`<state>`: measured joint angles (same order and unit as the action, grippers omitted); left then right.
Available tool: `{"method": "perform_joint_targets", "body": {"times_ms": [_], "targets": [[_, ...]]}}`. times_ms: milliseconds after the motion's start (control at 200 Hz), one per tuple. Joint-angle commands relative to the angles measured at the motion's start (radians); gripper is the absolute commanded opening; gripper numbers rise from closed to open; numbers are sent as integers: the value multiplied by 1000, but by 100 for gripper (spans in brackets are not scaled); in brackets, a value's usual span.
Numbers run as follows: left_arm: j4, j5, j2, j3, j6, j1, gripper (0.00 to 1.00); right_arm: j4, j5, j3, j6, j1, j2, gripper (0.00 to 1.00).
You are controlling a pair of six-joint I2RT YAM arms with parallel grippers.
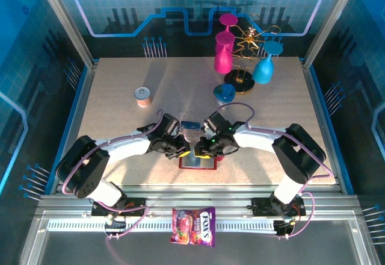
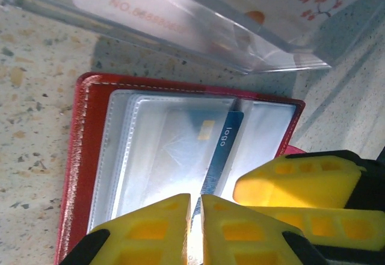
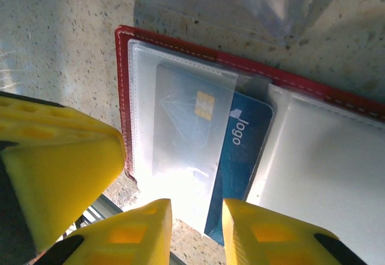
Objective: Take the credit cards out of the card holder
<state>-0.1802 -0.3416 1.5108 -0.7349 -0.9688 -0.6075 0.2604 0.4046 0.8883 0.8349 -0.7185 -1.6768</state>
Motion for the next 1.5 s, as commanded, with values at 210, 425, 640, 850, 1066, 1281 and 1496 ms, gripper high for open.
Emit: {"method": "perform_joint_targets", "body": {"times_ms": [210, 425, 640, 850, 1066, 1281, 1496], "targets": [[-108, 19, 58, -62, 64, -32, 12, -4, 23, -41, 3, 21, 10, 29], [-132, 38, 63, -60, 75, -33, 11, -22, 35, -46, 4, 24, 9, 27], [-132, 40, 81, -58, 78, -35, 11, -39, 45, -52, 10, 27, 0, 25], [-130, 40, 98, -49, 79, -35, 11, -54, 50, -60, 13, 31, -11, 24], [-132, 44, 101, -43, 79, -35, 10, -62, 55, -66, 13, 32, -35, 25], [-134, 41, 105, -44, 77, -35, 10, -94, 75, -77, 24, 32, -47, 24], [-136, 40, 107, -44, 78, -35, 10, -190, 117, -116, 73, 42, -48, 23]]}}
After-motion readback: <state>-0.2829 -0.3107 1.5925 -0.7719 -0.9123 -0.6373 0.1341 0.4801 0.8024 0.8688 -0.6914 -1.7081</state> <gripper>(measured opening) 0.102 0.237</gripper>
